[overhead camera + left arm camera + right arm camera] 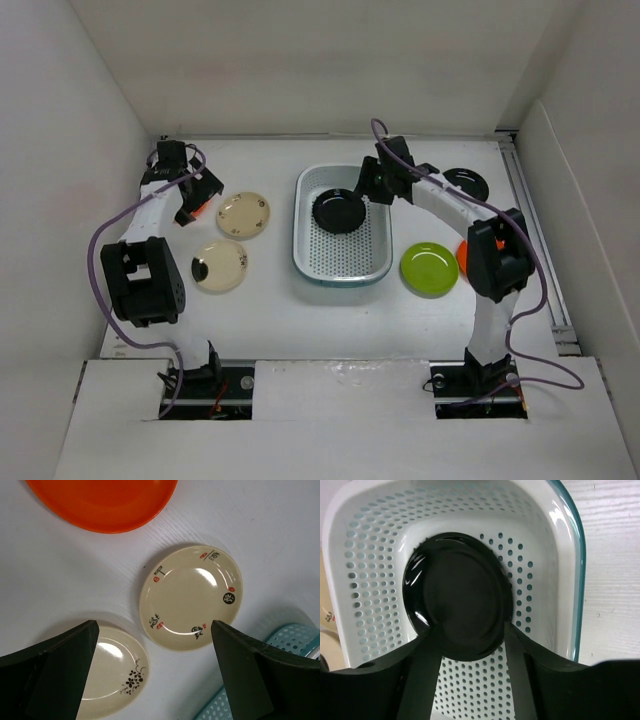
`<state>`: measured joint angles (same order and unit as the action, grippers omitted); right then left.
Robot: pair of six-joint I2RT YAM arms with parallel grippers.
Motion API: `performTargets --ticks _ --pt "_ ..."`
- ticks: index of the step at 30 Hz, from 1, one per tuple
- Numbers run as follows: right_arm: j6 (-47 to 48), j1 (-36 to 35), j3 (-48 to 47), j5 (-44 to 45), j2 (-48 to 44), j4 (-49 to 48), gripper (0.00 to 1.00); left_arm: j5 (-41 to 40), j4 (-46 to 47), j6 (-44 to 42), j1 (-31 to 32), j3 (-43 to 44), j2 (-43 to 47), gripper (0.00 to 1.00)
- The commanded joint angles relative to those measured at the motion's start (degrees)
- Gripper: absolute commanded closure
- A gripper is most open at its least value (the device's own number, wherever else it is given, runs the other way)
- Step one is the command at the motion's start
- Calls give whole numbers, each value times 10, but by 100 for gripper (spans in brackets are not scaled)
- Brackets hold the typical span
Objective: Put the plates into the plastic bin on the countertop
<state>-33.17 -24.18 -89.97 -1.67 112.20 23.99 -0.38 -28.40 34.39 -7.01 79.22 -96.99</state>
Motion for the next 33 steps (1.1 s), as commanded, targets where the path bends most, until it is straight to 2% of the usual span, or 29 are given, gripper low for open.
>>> performTargets --ticks 1,6,7,15,21,29,32,33 --pt "-3 -13 -23 16 -34 -22 41 24 12 -1 7 -13 1 6" --pt "2 -34 -17 22 -83 -15 38 40 43 -1 17 -35 -23 13" --pt "2 -40 -9 22 -93 -15 38 49 50 -1 17 -35 -29 17" --pt "13 -59 43 -6 -231 -23 31 46 50 -1 17 -32 -87 20" --pt "18 -64 78 -11 -307 -29 31 46 57 4 17 -37 -114 20" --pt "18 -53 108 -18 -380 -29 30 35 57 15 17 -37 -152 48" --pt "18 -47 114 -18 -406 -24 30 22 50 20 17 -37 -165 62" --pt "18 -47 114 -18 -413 -24 30 22 44 20 17 -37 -178 71"
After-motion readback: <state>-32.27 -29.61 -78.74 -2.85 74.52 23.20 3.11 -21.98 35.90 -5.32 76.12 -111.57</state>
